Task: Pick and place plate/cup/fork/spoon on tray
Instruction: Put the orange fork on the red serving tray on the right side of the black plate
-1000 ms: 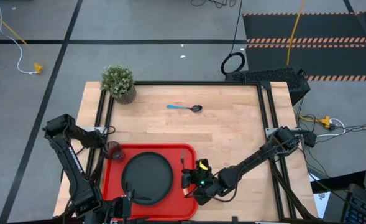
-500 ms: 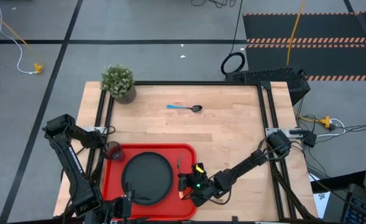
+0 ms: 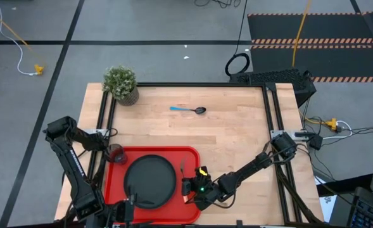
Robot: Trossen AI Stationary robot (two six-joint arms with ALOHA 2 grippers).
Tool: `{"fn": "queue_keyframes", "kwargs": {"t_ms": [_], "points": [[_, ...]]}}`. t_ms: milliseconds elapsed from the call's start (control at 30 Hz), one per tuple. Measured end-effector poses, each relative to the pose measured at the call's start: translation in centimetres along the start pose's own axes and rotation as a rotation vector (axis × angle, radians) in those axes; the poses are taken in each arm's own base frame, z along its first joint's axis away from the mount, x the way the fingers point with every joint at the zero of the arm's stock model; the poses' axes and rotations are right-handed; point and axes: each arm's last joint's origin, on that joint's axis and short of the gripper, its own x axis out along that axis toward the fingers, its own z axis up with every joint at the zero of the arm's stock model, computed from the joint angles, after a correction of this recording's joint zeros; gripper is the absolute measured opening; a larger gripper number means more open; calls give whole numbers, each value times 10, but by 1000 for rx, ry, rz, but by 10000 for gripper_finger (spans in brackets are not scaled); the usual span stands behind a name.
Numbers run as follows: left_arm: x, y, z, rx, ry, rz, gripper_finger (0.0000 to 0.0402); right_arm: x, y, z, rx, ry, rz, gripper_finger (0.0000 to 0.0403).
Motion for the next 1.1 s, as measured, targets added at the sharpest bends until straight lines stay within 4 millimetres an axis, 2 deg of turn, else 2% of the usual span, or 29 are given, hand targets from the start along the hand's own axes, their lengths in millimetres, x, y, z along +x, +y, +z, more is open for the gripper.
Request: {"fn": "queue_keyframes", "kwargs": {"t_ms": [867,1100], "points": [[0,-2,2,-4,-14,-22,278,8,-2,8,-3,57,-49,24],[0,-2,2,-2,-14,-22,278,8,-4,9,-10,56,-67,62]]}}
